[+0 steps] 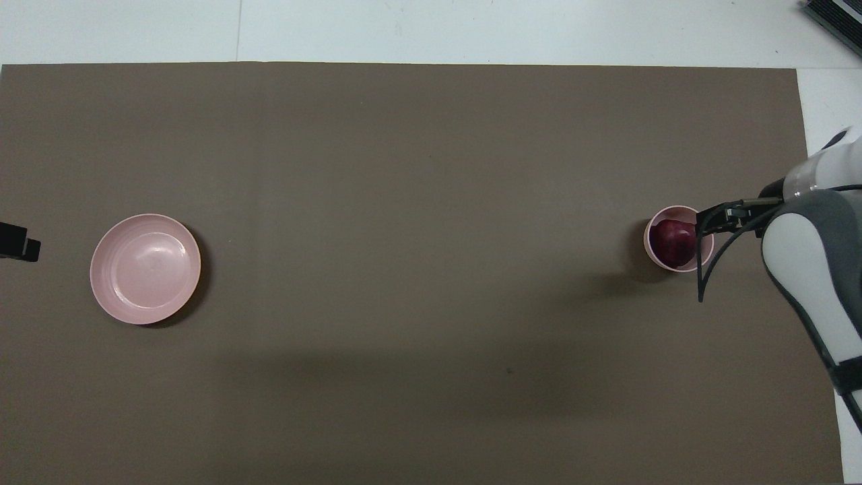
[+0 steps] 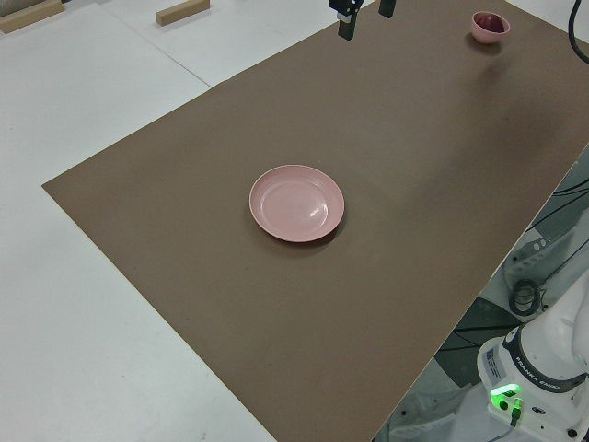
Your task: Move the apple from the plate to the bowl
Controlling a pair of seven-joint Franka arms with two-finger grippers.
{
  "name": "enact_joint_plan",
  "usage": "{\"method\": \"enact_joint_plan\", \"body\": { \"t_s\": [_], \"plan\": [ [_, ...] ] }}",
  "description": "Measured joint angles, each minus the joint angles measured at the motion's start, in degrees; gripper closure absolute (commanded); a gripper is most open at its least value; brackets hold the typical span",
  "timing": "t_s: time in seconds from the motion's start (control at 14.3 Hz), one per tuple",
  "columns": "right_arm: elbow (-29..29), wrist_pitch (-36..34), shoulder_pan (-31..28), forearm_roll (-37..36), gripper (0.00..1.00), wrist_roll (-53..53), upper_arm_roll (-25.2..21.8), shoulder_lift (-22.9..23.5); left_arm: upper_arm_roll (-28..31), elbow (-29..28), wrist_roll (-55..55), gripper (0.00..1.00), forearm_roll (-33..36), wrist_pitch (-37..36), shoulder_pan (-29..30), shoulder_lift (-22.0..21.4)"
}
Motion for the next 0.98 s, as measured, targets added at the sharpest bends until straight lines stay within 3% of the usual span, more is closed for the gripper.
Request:
{"method": "enact_joint_plan", "body": {
  "t_s": [0.42, 0.7, 0.98],
  "plan": [
    [7.83, -12.7, 0.34, -0.22, 0.0, 0.6, -0.24, -6.57, -0.12, -0.49, 0.05, 0.0, -0.19, -0.04, -0.92, -0.37],
    [15.66, -20.43, 0.14, 1.59, 0.0, 0.6, -0.69, -7.26, -0.1, -0.72, 0.05, 0.0, -0.2, -0.05, -1.18, -0.43],
    [16.72, -22.04, 0.06, 1.73, 0.0, 0.53, -0.73, -7.38, -0.01, -0.72, 0.05, 0.0, -0.2, -0.04, -1.19, -0.47]
  ]
}}
